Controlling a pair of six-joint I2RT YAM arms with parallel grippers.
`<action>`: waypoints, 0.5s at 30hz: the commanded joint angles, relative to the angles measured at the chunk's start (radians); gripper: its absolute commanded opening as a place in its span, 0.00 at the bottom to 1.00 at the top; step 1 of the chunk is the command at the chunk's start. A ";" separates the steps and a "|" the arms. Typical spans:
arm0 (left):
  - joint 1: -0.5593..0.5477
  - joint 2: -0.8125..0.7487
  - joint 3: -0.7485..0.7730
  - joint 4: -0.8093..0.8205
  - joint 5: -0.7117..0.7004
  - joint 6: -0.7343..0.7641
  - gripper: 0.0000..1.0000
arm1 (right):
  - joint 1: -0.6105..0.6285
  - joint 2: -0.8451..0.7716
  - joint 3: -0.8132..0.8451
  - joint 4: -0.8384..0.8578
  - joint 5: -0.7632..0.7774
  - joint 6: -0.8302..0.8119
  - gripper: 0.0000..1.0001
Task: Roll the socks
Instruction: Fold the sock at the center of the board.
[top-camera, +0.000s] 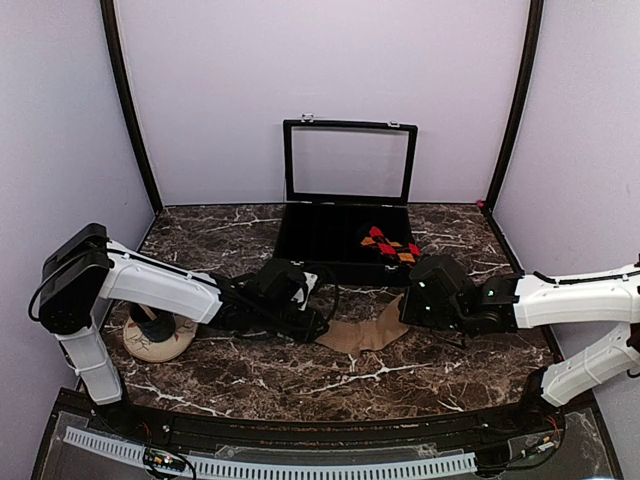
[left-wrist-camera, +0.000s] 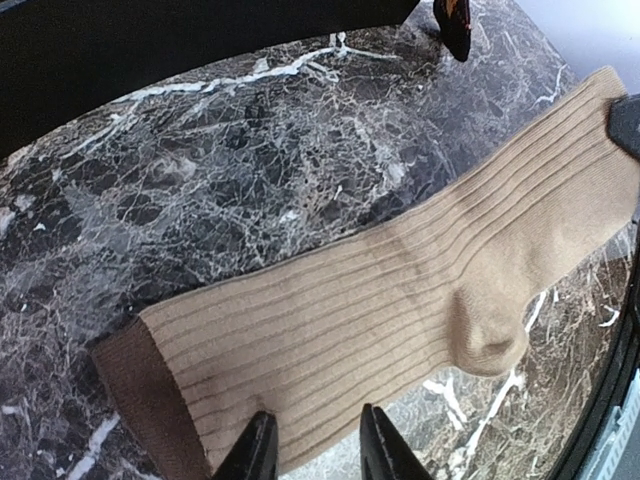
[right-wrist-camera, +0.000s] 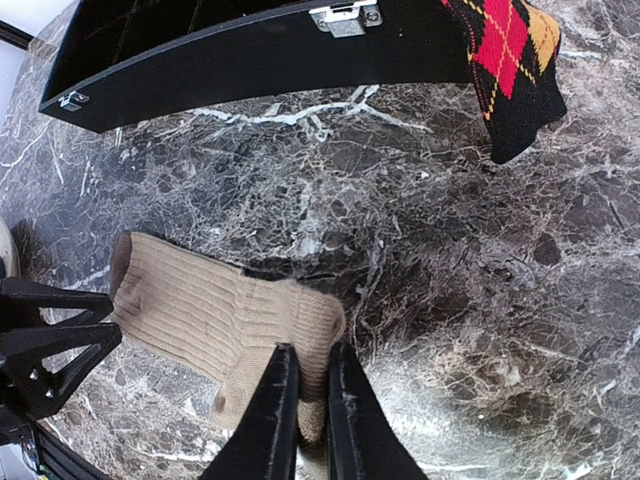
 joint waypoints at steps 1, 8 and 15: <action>-0.003 0.026 0.028 -0.052 -0.015 0.000 0.29 | -0.008 0.010 0.033 -0.004 0.005 -0.001 0.11; 0.027 0.026 -0.035 -0.061 -0.043 -0.069 0.28 | -0.014 0.028 0.053 -0.022 0.006 -0.015 0.11; 0.065 -0.003 -0.099 -0.048 -0.046 -0.100 0.28 | -0.034 0.049 0.075 -0.042 0.011 -0.042 0.11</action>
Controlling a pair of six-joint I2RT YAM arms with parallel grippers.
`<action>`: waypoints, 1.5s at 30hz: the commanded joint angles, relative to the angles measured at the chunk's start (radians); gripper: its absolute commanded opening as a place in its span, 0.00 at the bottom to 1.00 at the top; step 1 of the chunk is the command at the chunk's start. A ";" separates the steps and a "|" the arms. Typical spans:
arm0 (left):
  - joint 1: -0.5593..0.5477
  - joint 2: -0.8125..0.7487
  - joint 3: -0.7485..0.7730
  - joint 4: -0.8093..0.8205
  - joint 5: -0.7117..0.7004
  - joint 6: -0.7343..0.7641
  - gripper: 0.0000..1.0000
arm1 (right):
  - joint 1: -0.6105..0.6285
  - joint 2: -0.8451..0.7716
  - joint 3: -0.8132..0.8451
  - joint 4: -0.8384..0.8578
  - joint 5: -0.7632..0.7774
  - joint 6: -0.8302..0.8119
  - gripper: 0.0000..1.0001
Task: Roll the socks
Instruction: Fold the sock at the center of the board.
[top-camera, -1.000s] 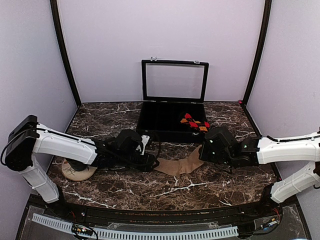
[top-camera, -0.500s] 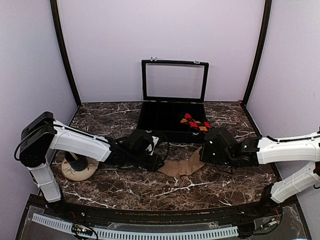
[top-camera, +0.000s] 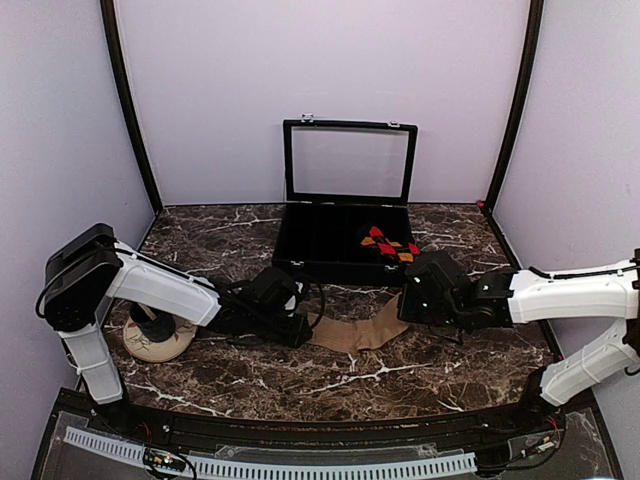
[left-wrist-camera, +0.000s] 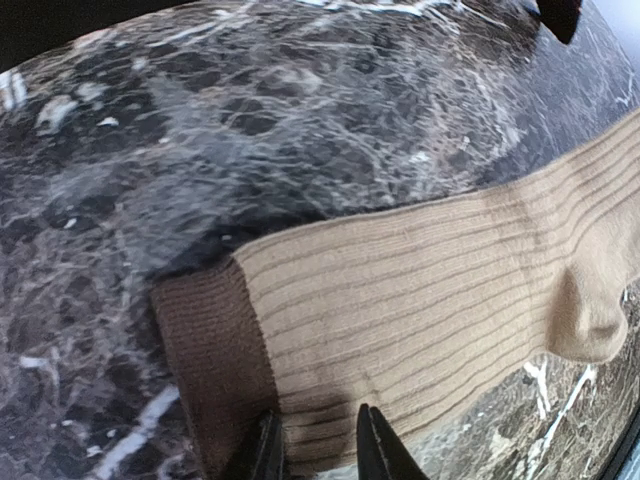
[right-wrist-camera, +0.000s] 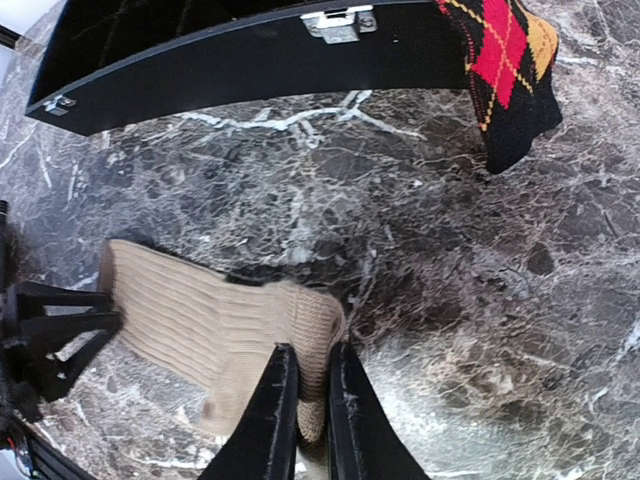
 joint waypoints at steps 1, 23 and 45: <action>0.021 -0.039 -0.048 -0.026 -0.012 -0.028 0.28 | -0.021 0.017 0.046 -0.022 0.017 -0.032 0.11; -0.017 -0.201 -0.261 0.040 0.036 -0.197 0.26 | -0.066 0.240 0.277 -0.085 -0.053 -0.236 0.12; -0.023 -0.340 -0.252 -0.014 -0.069 -0.266 0.35 | 0.056 0.412 0.518 -0.122 -0.195 -0.276 0.16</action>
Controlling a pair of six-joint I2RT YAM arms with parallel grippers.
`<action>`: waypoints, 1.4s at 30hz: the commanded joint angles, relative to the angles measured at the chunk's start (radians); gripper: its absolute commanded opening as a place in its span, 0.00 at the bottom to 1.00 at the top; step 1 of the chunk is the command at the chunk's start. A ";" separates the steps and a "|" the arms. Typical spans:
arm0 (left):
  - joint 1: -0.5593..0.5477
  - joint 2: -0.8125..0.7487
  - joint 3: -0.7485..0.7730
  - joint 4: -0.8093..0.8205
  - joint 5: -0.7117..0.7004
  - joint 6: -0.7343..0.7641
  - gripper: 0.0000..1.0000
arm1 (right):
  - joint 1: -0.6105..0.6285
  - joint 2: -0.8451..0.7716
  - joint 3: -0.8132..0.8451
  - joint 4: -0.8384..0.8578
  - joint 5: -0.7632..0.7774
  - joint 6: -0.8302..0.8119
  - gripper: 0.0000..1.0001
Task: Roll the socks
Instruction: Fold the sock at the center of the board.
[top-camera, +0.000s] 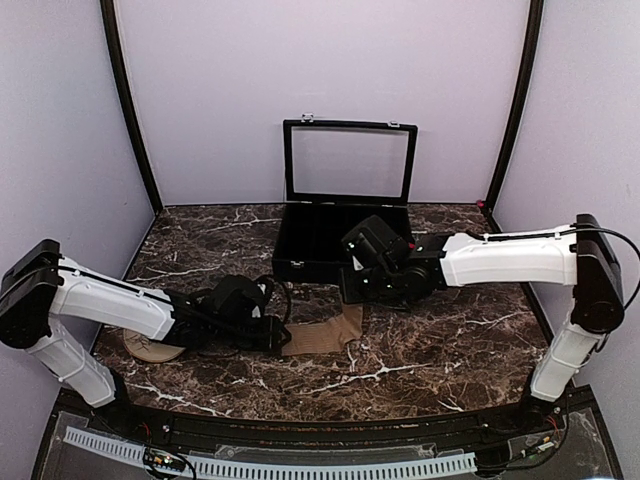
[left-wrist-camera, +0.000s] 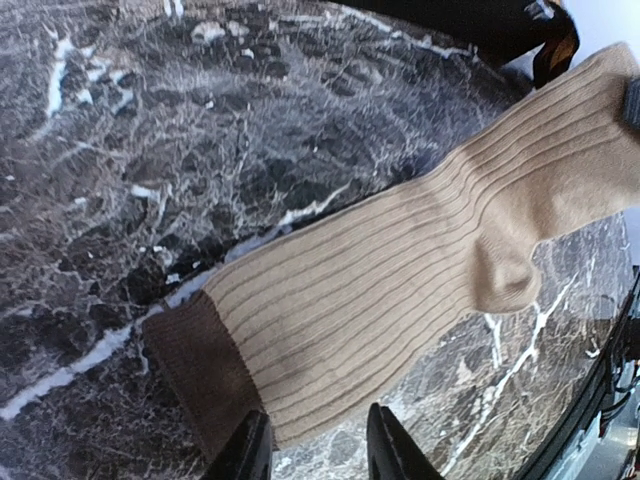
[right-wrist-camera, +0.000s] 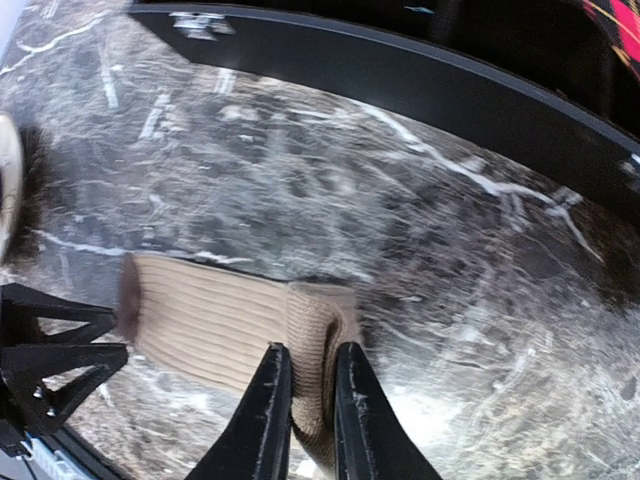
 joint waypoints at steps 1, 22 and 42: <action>-0.004 -0.076 -0.012 -0.053 -0.055 -0.028 0.35 | 0.038 0.036 0.078 -0.024 -0.012 -0.008 0.16; -0.004 -0.318 -0.151 -0.205 -0.173 -0.137 0.33 | 0.186 0.297 0.380 -0.092 -0.026 0.037 0.20; 0.006 -0.331 -0.124 -0.145 -0.046 -0.028 0.52 | 0.198 0.299 0.318 -0.152 0.051 -0.026 0.43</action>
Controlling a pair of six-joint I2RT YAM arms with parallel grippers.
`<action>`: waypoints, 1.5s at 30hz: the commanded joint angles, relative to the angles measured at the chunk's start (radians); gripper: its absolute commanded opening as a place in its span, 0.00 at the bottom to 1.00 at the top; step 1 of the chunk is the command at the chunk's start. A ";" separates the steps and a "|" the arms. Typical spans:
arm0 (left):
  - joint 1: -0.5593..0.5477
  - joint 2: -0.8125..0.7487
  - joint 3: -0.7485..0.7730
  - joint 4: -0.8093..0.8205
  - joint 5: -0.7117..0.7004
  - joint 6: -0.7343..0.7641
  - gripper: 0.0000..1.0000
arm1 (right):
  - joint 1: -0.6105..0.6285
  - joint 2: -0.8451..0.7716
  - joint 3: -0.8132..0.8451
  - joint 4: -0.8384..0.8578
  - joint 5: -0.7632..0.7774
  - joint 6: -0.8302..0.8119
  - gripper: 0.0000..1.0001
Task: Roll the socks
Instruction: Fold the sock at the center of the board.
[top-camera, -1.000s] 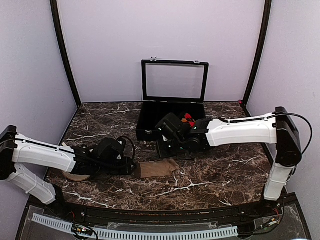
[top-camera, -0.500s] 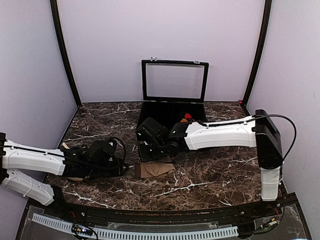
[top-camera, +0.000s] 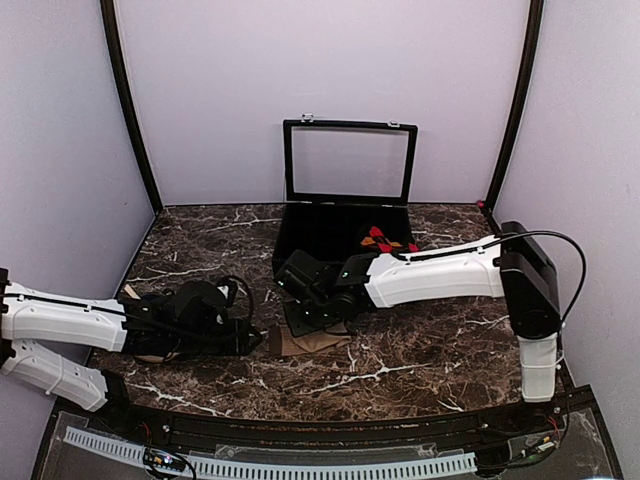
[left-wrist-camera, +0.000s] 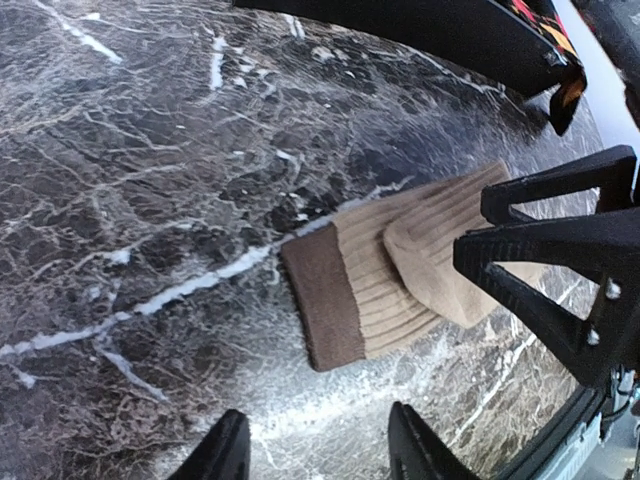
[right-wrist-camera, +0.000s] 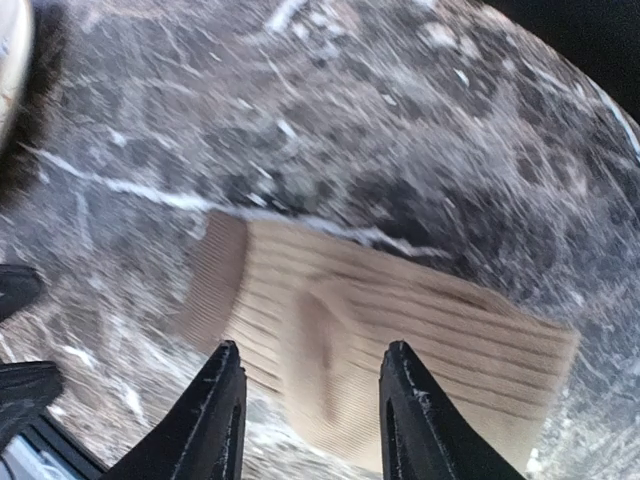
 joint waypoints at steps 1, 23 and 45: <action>0.011 0.029 0.042 0.048 0.090 0.041 0.53 | 0.012 -0.085 -0.062 -0.046 0.065 -0.030 0.43; 0.033 0.408 0.370 -0.058 0.320 -0.108 0.58 | -0.029 -0.421 -0.431 0.012 0.256 0.017 0.43; 0.043 0.498 0.422 -0.095 0.328 -0.317 0.59 | -0.072 -0.499 -0.521 0.068 0.210 -0.018 0.43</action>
